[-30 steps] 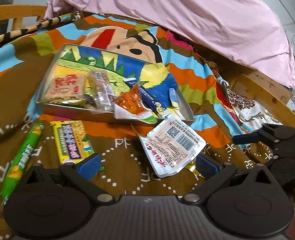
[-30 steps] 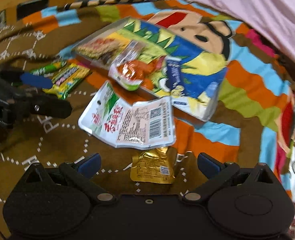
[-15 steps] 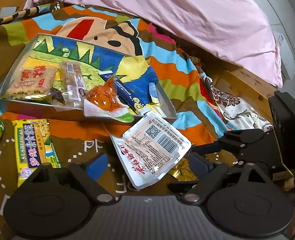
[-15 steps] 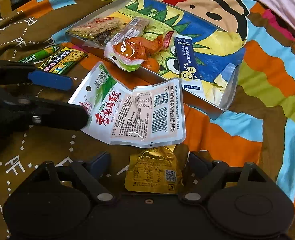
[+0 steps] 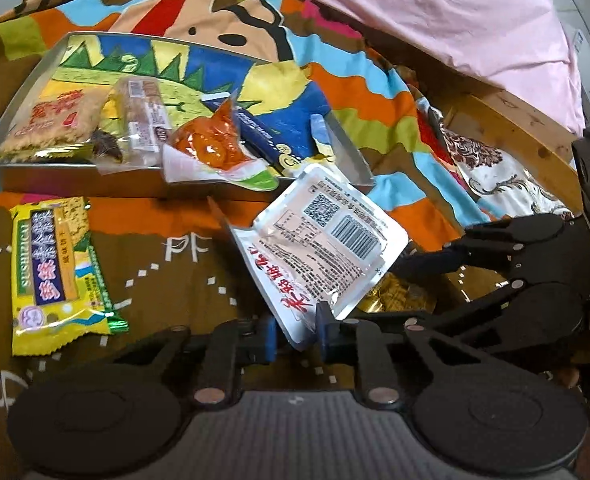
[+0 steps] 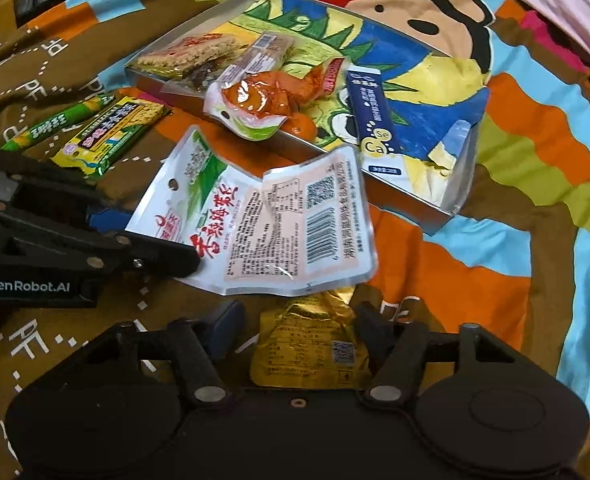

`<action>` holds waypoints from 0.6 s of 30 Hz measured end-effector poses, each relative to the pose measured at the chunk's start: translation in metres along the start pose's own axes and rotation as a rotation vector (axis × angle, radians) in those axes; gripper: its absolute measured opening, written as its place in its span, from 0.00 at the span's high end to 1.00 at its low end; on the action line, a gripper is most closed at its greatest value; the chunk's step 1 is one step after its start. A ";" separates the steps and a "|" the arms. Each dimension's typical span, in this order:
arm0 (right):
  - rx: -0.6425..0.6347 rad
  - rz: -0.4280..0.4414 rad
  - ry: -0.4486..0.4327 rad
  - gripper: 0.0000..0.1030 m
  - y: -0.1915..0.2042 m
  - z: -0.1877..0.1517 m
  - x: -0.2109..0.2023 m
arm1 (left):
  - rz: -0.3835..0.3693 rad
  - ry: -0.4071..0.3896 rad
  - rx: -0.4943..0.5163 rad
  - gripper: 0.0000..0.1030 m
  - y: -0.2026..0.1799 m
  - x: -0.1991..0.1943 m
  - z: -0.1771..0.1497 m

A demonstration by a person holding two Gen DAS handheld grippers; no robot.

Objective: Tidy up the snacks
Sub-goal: 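Grasp the white printed packet with the left gripper while the right gripper grasps the gold foil packet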

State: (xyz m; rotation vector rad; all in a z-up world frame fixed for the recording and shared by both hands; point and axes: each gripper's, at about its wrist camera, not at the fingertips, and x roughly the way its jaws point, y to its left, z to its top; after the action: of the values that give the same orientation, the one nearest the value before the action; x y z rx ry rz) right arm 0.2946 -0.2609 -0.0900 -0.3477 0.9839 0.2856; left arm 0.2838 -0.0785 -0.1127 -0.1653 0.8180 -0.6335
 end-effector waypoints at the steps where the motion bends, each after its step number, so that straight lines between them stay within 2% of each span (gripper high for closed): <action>1: 0.011 0.000 0.001 0.47 -0.001 0.000 0.000 | 0.006 0.001 -0.006 0.84 0.000 -0.001 0.000; 11: 0.013 0.013 -0.010 0.49 0.010 -0.007 -0.014 | 0.069 0.006 -0.077 0.91 0.005 -0.028 -0.010; 18: -0.016 0.096 -0.018 0.49 0.027 -0.014 -0.032 | 0.153 0.042 -0.135 0.94 0.016 -0.072 -0.029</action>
State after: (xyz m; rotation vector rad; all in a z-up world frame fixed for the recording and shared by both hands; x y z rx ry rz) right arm 0.2570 -0.2441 -0.0744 -0.3125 0.9830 0.3832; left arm 0.2334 -0.0204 -0.0926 -0.2104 0.9050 -0.4387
